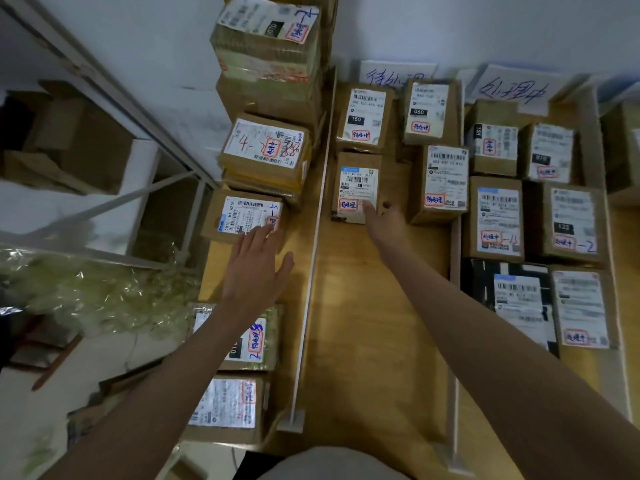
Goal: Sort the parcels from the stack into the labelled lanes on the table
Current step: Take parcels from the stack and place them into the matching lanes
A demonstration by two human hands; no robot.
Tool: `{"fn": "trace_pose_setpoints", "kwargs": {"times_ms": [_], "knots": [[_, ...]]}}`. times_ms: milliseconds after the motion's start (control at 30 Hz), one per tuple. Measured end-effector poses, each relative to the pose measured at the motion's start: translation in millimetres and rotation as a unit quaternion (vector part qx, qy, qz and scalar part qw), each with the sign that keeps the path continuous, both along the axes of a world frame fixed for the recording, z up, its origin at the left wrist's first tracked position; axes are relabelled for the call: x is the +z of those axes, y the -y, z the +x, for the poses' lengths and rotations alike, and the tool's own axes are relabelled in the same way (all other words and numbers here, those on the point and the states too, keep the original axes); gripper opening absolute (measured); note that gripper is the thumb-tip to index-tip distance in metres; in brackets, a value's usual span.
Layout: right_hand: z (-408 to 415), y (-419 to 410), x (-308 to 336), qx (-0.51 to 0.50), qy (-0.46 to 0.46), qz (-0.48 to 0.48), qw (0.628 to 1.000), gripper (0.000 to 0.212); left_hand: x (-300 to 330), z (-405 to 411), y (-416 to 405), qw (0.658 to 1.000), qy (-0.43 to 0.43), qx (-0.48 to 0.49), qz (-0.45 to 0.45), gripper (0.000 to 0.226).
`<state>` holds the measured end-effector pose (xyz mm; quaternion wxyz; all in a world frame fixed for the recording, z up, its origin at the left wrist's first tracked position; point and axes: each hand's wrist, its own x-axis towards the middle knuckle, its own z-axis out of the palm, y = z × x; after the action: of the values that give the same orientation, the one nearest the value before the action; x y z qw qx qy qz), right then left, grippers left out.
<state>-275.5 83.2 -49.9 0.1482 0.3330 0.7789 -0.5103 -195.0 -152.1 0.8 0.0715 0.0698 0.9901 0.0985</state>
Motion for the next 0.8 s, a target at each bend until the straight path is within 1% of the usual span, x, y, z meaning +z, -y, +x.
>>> {"fn": "trace_pose_setpoints", "kwargs": {"times_ms": [200,333,467,600,700,800], "knots": [[73.5,0.0,34.5,0.026,-0.060,0.064,0.996,0.047,8.1,16.8,11.7,1.000,-0.013,-0.016,0.017,0.058],[138.2,18.4,51.7,0.076,-0.097,0.134,0.983,0.048,17.5,42.6,32.7,0.999,-0.019,-0.019,0.030,0.051],[193.9,56.7,60.6,0.147,-0.130,0.210,0.958,0.049,19.7,82.7,65.0,0.999,-0.008,-0.027,0.037,0.043],[236.5,97.3,63.2,0.169,-0.154,0.234,0.945,0.051,16.8,130.4,105.5,0.998,-0.005,0.000,0.062,0.046],[263.0,124.8,63.8,0.186,-0.172,0.249,0.935,0.052,15.0,163.7,135.5,0.998,0.006,0.021,0.065,0.048],[286.1,147.7,64.1,0.186,-0.179,0.250,0.933,0.050,8.9,198.0,161.0,0.997,0.005,0.046,0.063,0.051]]}}
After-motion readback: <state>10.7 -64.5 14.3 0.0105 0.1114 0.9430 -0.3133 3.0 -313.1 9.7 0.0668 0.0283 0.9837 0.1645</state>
